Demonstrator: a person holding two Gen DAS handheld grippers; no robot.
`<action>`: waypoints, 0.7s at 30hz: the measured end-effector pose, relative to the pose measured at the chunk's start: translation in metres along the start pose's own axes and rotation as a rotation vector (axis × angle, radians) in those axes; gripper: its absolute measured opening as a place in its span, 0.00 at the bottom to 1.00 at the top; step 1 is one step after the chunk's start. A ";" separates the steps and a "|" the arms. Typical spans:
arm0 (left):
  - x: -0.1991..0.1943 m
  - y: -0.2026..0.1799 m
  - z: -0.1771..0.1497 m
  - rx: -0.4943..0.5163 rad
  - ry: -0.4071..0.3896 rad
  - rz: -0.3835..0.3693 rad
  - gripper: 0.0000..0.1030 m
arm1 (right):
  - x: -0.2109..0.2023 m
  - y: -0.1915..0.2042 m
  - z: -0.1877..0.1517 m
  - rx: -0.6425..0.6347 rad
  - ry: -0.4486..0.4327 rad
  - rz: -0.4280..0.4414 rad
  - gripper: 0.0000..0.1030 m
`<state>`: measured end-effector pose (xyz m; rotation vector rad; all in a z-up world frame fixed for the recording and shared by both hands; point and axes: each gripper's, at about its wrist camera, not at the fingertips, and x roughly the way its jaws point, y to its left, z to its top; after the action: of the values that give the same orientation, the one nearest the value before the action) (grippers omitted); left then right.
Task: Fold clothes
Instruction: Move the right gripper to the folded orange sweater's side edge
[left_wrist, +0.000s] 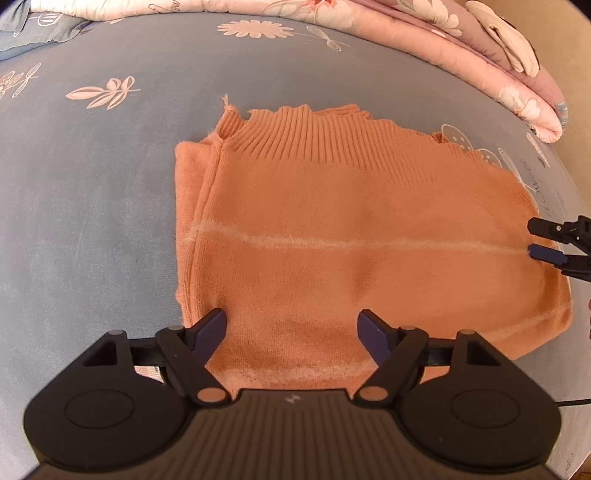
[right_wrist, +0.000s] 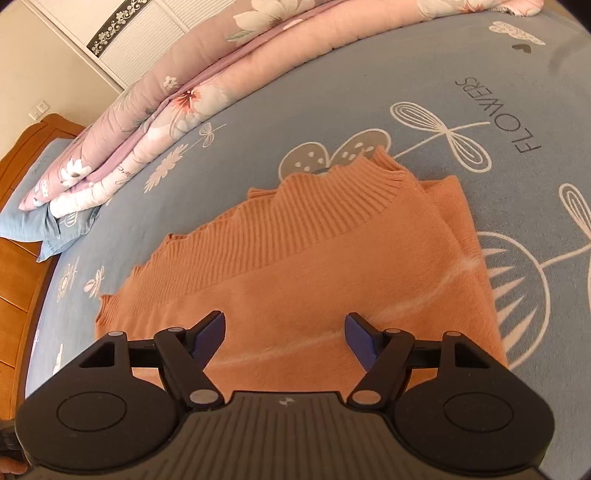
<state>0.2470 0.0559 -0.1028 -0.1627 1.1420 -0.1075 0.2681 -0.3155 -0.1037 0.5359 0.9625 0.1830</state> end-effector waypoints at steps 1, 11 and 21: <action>0.002 0.000 -0.003 -0.001 0.009 0.012 0.75 | 0.001 -0.004 0.003 -0.002 0.002 0.010 0.73; 0.003 -0.019 -0.005 0.011 0.059 0.125 0.76 | -0.006 -0.037 0.019 -0.010 0.032 0.080 0.73; -0.030 -0.061 0.020 0.080 -0.121 0.150 0.76 | -0.007 -0.046 0.018 -0.010 0.033 0.136 0.74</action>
<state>0.2532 0.0025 -0.0570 -0.0118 1.0237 -0.0106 0.2750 -0.3633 -0.1139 0.5915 0.9568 0.3192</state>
